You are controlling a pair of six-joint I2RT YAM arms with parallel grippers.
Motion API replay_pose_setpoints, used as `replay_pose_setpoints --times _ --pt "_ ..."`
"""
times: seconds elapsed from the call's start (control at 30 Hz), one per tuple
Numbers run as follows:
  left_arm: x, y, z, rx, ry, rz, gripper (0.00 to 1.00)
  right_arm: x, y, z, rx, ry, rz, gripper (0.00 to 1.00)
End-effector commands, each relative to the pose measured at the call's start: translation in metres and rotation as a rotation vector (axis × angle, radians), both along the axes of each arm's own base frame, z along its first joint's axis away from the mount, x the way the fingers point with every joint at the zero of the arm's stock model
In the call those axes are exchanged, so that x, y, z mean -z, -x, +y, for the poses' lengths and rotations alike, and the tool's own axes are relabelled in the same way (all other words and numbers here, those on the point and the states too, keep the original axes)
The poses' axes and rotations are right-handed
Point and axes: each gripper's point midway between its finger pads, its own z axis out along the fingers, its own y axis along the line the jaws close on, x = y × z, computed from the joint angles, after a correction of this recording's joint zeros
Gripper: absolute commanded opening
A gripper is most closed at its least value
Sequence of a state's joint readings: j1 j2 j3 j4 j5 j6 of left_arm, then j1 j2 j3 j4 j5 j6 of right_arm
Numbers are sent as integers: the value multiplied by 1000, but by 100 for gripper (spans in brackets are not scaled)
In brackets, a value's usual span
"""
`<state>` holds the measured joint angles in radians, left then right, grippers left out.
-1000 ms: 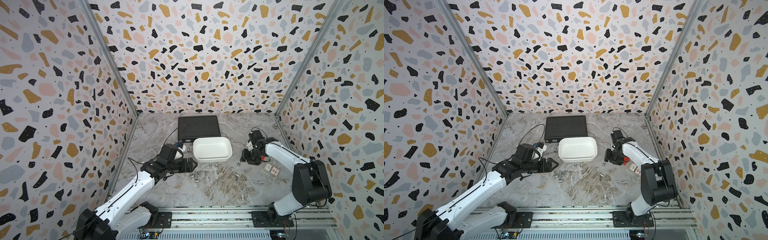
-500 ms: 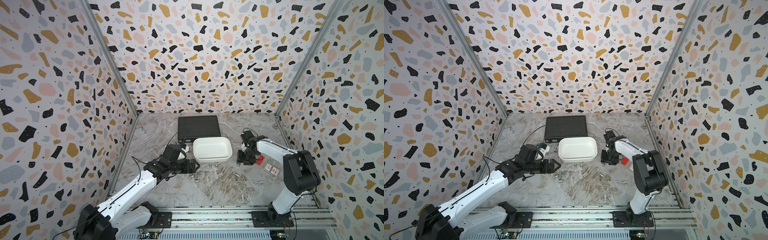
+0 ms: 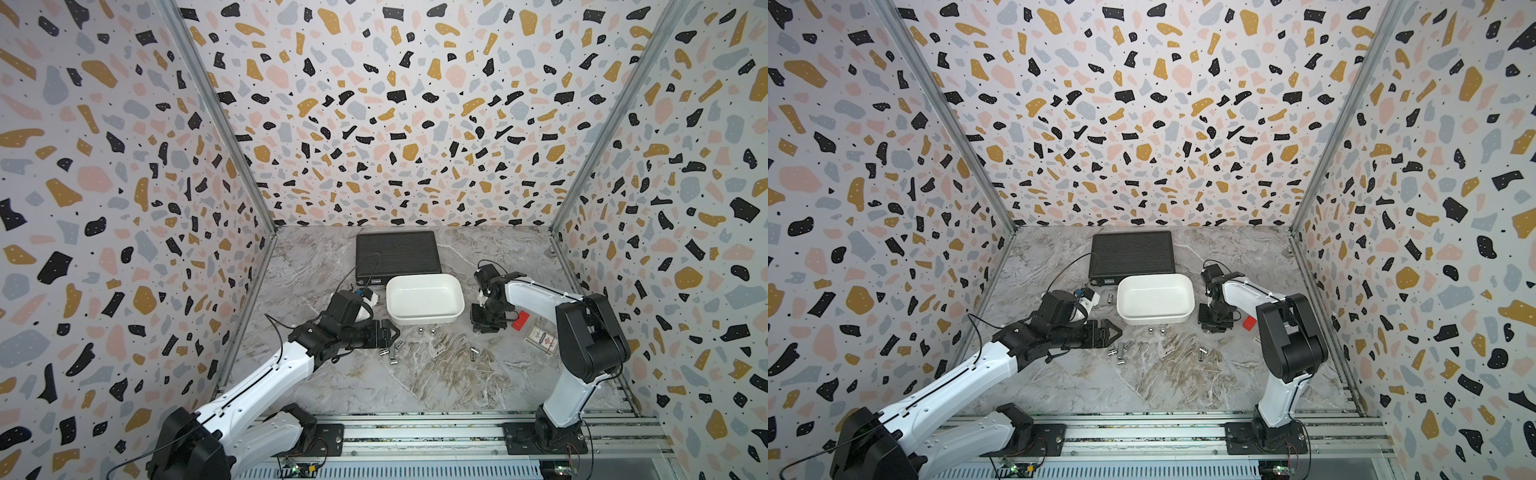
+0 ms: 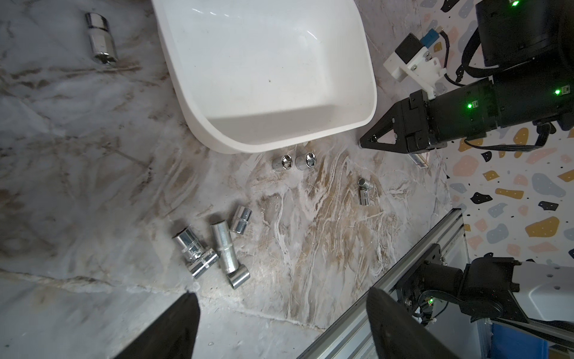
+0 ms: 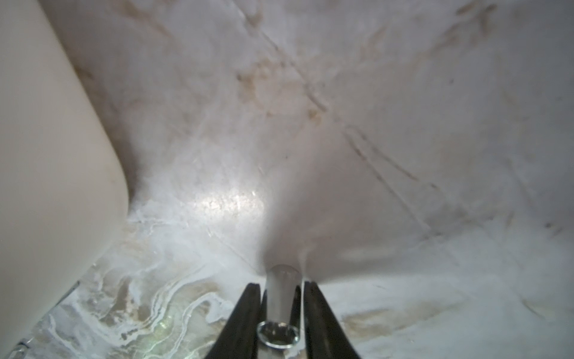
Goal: Put the socket on the desktop into the storage box
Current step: Pick up the socket head at the center of the board.
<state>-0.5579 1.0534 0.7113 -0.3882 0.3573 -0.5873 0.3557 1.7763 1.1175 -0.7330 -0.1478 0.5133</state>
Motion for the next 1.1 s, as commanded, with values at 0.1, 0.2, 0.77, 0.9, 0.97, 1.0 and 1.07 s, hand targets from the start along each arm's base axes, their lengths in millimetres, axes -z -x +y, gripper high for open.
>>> replay_pose_setpoints --times 0.1,0.2,0.77,0.9,0.97,1.0,1.07 --pt "-1 -3 0 -5 -2 -26 87 -21 -6 1 4 3 -44 22" --pt "1 -3 3 -17 -16 -24 87 -30 -6 0 0 0 -63 21" --pt "16 -11 36 -172 -175 5 87 -102 -26 17 -58 -75 -201 21" --pt "17 -11 40 -191 -192 11 87 -112 -34 30 -91 -88 -217 21" --pt "18 -11 43 -201 -203 8 87 -113 -38 38 -109 -95 -219 21" --pt "18 -11 44 -206 -208 8 87 -114 -39 43 -117 -99 -217 21" --pt "18 -11 46 -211 -214 9 87 -113 -42 50 -132 -101 -212 21"
